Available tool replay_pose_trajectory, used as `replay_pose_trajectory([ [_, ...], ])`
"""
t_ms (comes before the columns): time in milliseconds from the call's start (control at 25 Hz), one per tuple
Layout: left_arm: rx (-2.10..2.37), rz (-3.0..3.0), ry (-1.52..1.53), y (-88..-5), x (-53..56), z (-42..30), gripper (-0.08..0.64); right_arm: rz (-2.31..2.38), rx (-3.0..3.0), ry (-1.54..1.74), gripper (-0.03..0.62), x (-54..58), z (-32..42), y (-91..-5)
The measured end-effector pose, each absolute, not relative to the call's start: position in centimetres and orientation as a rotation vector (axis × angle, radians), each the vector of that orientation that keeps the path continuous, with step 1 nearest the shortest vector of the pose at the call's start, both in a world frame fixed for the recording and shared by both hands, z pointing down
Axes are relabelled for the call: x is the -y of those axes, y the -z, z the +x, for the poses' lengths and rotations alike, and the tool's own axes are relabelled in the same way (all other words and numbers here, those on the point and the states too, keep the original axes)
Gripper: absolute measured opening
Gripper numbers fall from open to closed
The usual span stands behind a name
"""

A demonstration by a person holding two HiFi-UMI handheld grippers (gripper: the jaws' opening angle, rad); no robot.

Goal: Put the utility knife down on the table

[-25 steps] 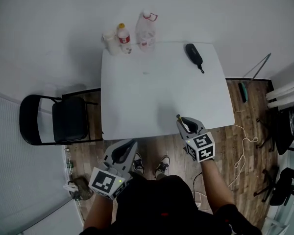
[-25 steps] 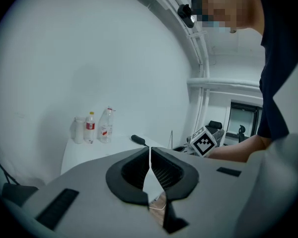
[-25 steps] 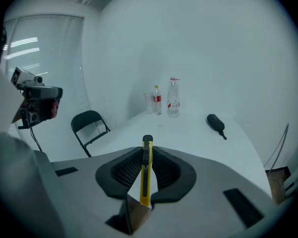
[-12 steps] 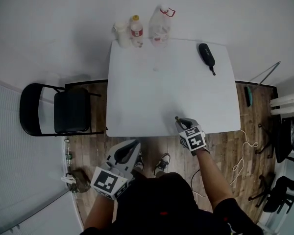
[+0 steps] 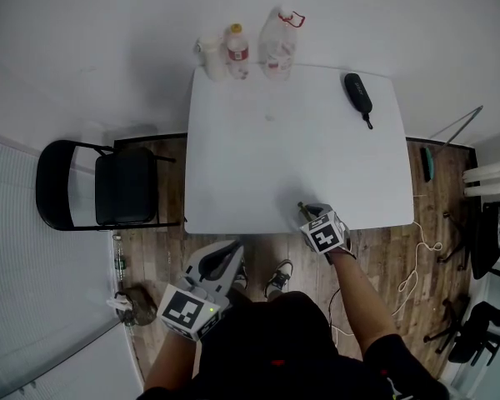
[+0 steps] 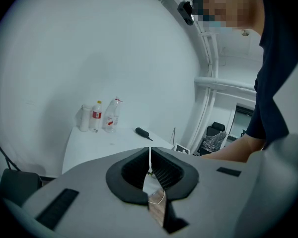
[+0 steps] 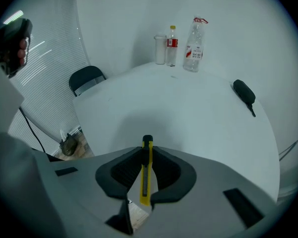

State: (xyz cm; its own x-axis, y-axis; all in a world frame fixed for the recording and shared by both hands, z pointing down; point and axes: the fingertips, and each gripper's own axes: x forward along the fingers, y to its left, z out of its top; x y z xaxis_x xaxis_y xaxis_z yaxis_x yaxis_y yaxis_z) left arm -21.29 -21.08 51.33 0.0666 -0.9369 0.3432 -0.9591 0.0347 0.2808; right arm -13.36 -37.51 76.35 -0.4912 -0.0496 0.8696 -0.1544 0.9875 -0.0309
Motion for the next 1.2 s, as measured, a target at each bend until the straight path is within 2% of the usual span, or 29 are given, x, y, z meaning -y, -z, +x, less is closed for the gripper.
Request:
replay_pose_trajectory([
  [360, 1.892, 1.899, -0.084, -51.4, 20.4, -21.7, 0.031, 0.122, 2.066, -0.085, 0.079, 36.8, -13.2, -76.6],
  [520, 1.915, 1.898, -0.085, -50.7, 20.6, -22.2, 0.031, 0.166, 2.141, -0.116, 0.103, 37.2, -13.8, -74.8],
  [680, 1.904, 1.917, -0.098, -49.8, 20.6, -22.1, 0.031, 0.278, 2.311, -0.179, 0.1, 37.7, -14.1, -69.0],
  [880, 1.906, 1.999, -0.07, -47.8, 21.4, -21.3, 0.031, 0.423, 2.473, -0.107, 0.049, 37.8, -13.0, -61.4],
  [1040, 1.884, 2.081, -0.073, -45.8, 22.6, -20.2, 0.031, 0.498, 2.599, -0.103, 0.037, 37.5, -11.8, -55.8],
  [1200, 1.856, 2.173, -0.077, -43.9, 24.0, -18.9, 0.031, 0.584, 2.707, -0.29, 0.034, 37.8, -9.1, -51.4],
])
